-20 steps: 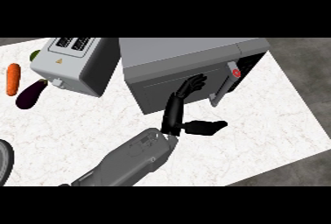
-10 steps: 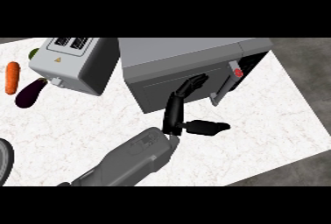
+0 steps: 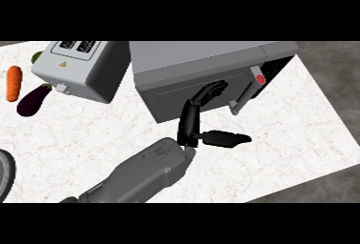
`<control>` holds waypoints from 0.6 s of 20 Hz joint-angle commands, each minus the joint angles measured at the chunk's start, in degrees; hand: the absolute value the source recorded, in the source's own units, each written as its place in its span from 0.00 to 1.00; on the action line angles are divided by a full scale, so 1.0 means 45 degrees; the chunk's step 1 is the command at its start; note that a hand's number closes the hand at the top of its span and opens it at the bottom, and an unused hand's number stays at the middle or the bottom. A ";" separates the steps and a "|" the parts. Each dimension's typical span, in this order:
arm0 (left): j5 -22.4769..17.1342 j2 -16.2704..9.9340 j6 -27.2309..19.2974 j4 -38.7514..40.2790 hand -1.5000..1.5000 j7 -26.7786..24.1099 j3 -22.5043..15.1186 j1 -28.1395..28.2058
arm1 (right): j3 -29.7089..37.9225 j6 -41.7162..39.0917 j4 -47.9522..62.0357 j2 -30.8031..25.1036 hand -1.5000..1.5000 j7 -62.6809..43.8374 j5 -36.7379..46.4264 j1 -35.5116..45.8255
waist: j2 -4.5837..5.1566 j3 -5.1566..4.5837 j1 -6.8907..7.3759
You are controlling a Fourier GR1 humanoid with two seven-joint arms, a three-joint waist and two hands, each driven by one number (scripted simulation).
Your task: Pick up the milk, place it into the microwave and close the microwave
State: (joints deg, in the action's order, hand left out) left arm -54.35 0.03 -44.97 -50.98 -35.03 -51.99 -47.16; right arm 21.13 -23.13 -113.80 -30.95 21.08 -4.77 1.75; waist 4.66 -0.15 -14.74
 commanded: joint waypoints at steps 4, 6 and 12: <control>-0.0616 -0.0007 -0.0177 0.0890 0.00 -0.0085 0.0570 -0.0879 | -0.1110 -0.0754 0.1507 0.1604 0.00 -0.0522 -0.2827 0.0020 | 0.0256 0.0070 0.0037; -0.0743 -0.0007 -0.0017 0.0964 0.00 -0.0265 0.0616 -0.0903 | -0.1050 -0.0842 0.1704 0.1641 0.00 -0.0613 -0.3268 0.0148 | 0.0258 0.0049 -0.0089; -0.1074 -0.0007 0.0054 0.1198 0.00 -0.0691 0.0641 -0.0910 | -0.0853 -0.1247 0.2455 0.1225 0.00 -0.1062 -0.4108 0.0602 | 0.0213 0.0015 -0.0162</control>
State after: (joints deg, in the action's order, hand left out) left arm -57.08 0.01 -43.91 -50.21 -38.49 -52.82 -47.93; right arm 17.06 -27.38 -104.64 -24.80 17.48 -20.49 3.81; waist 5.25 0.07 -14.63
